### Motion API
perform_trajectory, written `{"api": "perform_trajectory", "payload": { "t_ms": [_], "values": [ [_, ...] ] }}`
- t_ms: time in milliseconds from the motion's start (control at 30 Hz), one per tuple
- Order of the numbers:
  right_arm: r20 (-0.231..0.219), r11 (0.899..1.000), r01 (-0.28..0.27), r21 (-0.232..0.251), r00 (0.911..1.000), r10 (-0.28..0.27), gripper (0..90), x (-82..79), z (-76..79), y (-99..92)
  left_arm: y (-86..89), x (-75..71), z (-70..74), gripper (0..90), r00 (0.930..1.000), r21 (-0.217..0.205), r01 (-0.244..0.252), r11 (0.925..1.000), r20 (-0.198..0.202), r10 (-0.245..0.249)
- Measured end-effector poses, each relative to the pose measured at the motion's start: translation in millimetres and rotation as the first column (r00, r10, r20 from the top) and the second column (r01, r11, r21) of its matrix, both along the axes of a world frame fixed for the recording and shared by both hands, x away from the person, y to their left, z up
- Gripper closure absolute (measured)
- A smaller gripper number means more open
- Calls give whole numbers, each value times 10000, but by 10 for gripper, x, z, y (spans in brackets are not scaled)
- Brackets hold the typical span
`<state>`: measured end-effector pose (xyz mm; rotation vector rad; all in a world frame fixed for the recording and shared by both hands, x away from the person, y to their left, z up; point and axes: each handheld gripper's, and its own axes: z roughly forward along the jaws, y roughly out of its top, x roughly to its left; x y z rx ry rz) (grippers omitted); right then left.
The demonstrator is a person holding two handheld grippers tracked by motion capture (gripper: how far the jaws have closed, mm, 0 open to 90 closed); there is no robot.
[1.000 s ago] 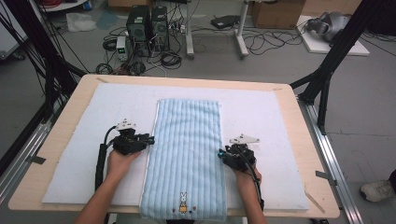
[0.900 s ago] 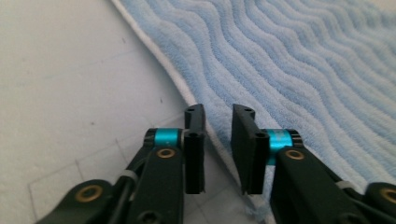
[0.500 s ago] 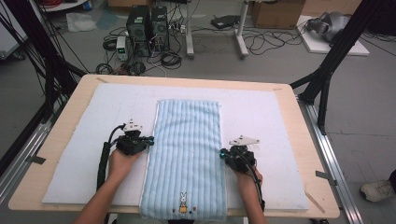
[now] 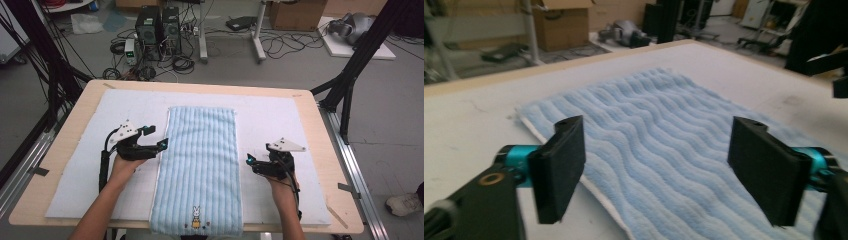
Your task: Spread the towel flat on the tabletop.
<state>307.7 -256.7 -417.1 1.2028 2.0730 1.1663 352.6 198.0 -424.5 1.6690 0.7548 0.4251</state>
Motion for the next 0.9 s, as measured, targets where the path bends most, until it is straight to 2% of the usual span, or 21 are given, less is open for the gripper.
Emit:
{"api": "perform_trajectory", "payload": {
  "t_ms": [33,100,200,333,500,667,767,900],
  "values": [
    [40,10000,-25,5,10000,25,99,7,25,-35,19,1,11,198,9999,-49,104,9999,3,-104],
    [133,9997,-249,-84,9996,250,99,27,59,-82,72,4,45,193,9983,-260,571,9980,-61,-573],
    [259,9977,-678,-26,9974,679,99,51,114,-136,160,-4,103,193,9961,-205,882,9959,-76,-884],
    [389,9973,-716,157,9967,709,99,79,163,-166,235,-18,117,193,9974,-18,687,9976,-221,-687],
    [102,9980,-566,277,9984,564,99,110,147,-166,261,-23,127,195,9987,83,378,9993,-333,-375],
    [78,9982,-361,468,9993,358,99,90,157,-191,289,-27,143,196,9991,10,107,9999,-409,-107],
    [61,9982,-251,545,9997,248,99,85,163,-208,296,-38,162,197,9995,-20,-71,10000,-320,71],
    [21,9986,-281,458,9996,280,99,95,176,-193,287,-13,174,196,9995,-23,-33,10000,-320,33]
  ]
}}
